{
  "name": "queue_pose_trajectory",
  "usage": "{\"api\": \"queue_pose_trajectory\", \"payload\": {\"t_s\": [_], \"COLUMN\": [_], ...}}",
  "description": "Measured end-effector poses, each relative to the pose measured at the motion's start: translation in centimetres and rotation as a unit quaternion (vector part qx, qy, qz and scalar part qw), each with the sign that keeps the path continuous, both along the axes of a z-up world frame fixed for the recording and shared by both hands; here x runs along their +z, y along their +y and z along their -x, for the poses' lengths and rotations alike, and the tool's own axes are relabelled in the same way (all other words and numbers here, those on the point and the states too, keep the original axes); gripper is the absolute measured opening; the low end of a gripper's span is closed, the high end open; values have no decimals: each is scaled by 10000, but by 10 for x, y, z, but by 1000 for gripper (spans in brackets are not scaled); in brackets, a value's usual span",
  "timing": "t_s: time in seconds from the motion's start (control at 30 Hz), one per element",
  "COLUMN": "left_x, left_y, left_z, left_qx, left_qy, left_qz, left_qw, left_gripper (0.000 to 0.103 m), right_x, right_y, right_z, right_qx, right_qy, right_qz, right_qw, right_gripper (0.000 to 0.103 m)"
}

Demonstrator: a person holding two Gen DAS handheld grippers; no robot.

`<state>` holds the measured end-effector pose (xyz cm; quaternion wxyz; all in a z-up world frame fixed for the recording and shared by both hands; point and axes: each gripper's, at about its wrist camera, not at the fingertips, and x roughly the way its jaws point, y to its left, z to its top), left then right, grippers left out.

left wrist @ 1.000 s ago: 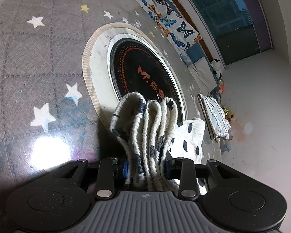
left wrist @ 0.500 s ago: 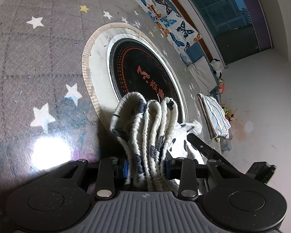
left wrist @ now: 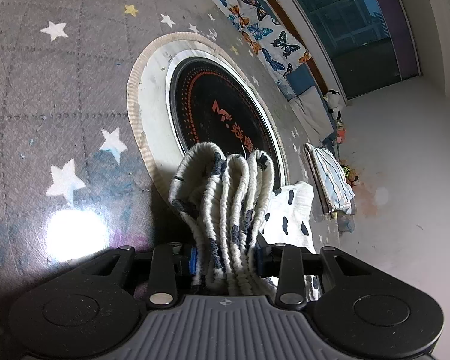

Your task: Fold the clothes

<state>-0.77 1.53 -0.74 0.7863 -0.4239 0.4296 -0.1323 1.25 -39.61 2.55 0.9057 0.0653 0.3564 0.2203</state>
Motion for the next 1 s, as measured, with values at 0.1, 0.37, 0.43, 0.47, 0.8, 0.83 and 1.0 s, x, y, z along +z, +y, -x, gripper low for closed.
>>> {"api": "queue_pose_trajectory", "payload": {"t_s": [0.1,0.37,0.43,0.47,0.8,0.83,1.0], "left_x": [1,5,9,12,39,43,59], "left_y": [-1,-5,-9,-11,-37,-45,-86], "left_z": [0,-1,-2,-2,-14,-18,-42], "left_qx": [-22,-149,-234,-276,-711,-781,-1172], "left_qy": [-14,-70,-122,-148,-503,-562,-806], "left_qz": [-45,-233,-361,-425,-936,-963,-1079], "left_qw": [10000,9996,9990,9986,9918,9907,9839], "left_gripper": [37,38,38,36,34,34,34], "right_x": [1,-4,-6,-7,19,23,42], "right_y": [-6,7,8,7,-12,-17,-47], "right_z": [-3,-6,-4,-3,24,27,29], "right_qx": [-151,-6,-67,-102,-449,-523,-948], "right_qy": [50,92,108,122,-408,-473,-718], "right_qz": [-131,-149,-206,-288,-540,-511,-388], "right_qw": [9998,9998,9997,9995,9967,9962,9921], "right_gripper": [53,31,20,14,7,7,7]}}
